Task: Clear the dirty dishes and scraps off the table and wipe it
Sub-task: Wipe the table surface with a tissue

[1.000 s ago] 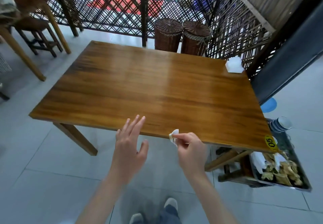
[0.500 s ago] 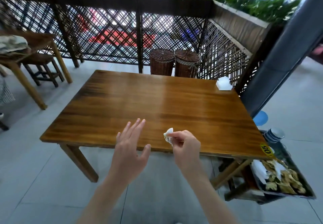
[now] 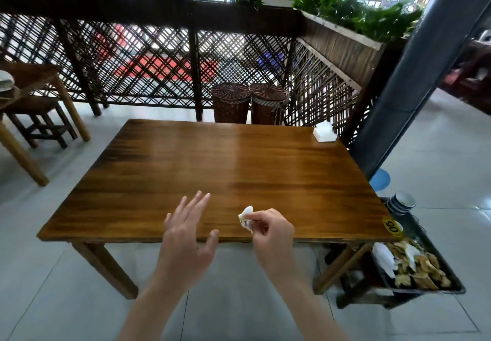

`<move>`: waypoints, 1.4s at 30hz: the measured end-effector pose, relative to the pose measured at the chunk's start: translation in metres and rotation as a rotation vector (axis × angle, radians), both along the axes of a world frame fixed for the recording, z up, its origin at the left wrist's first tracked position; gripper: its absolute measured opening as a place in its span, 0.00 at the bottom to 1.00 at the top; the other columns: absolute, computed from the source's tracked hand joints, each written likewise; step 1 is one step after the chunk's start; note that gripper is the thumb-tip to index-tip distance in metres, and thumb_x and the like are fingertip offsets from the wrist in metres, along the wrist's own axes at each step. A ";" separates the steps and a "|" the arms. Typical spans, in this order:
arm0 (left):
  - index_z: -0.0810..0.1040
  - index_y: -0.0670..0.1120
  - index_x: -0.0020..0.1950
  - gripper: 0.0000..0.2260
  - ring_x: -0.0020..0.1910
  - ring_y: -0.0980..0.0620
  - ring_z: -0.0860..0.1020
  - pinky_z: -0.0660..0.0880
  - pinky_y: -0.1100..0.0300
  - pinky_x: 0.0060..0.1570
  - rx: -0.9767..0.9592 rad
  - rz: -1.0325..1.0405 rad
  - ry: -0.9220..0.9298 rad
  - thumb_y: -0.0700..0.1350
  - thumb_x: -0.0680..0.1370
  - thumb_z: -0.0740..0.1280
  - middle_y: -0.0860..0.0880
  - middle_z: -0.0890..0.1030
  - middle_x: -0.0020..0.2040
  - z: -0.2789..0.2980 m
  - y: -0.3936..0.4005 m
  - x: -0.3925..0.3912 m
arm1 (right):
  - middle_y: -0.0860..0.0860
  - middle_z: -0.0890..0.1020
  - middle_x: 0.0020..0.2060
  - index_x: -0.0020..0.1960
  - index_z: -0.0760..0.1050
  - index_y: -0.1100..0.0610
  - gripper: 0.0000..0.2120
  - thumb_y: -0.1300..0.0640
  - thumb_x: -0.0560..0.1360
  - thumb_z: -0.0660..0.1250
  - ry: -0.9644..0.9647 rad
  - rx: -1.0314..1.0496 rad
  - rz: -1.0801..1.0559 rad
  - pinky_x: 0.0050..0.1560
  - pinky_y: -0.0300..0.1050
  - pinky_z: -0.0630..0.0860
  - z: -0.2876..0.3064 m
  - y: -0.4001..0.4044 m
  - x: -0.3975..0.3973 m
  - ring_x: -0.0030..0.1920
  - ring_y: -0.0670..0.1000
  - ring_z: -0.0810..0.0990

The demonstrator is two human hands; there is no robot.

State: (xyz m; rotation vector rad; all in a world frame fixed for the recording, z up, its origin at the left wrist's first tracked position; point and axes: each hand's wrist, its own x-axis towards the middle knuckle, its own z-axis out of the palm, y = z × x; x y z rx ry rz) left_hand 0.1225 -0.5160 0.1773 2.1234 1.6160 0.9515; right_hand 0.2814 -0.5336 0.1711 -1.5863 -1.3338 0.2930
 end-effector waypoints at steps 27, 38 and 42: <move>0.67 0.48 0.72 0.27 0.74 0.48 0.58 0.50 0.45 0.70 -0.048 -0.256 -0.024 0.42 0.74 0.70 0.52 0.65 0.72 -0.016 -0.002 0.374 | 0.49 0.82 0.40 0.46 0.83 0.56 0.08 0.66 0.71 0.71 -0.063 -0.143 -0.215 0.43 0.31 0.73 -0.002 -0.046 0.384 0.39 0.41 0.76; 0.62 0.53 0.74 0.27 0.74 0.58 0.51 0.41 0.55 0.70 -0.094 -0.243 0.009 0.46 0.76 0.66 0.58 0.59 0.74 -0.021 -0.011 0.530 | 0.52 0.83 0.40 0.45 0.83 0.58 0.09 0.69 0.71 0.69 -0.030 -0.157 -0.168 0.43 0.22 0.68 -0.022 -0.044 0.535 0.39 0.44 0.77; 0.62 0.54 0.74 0.27 0.75 0.55 0.52 0.41 0.54 0.70 -0.107 -0.233 0.058 0.46 0.76 0.66 0.57 0.60 0.74 -0.029 0.003 0.566 | 0.51 0.83 0.40 0.45 0.84 0.58 0.08 0.68 0.71 0.70 -0.014 -0.168 -0.168 0.43 0.22 0.67 -0.032 -0.030 0.565 0.39 0.43 0.76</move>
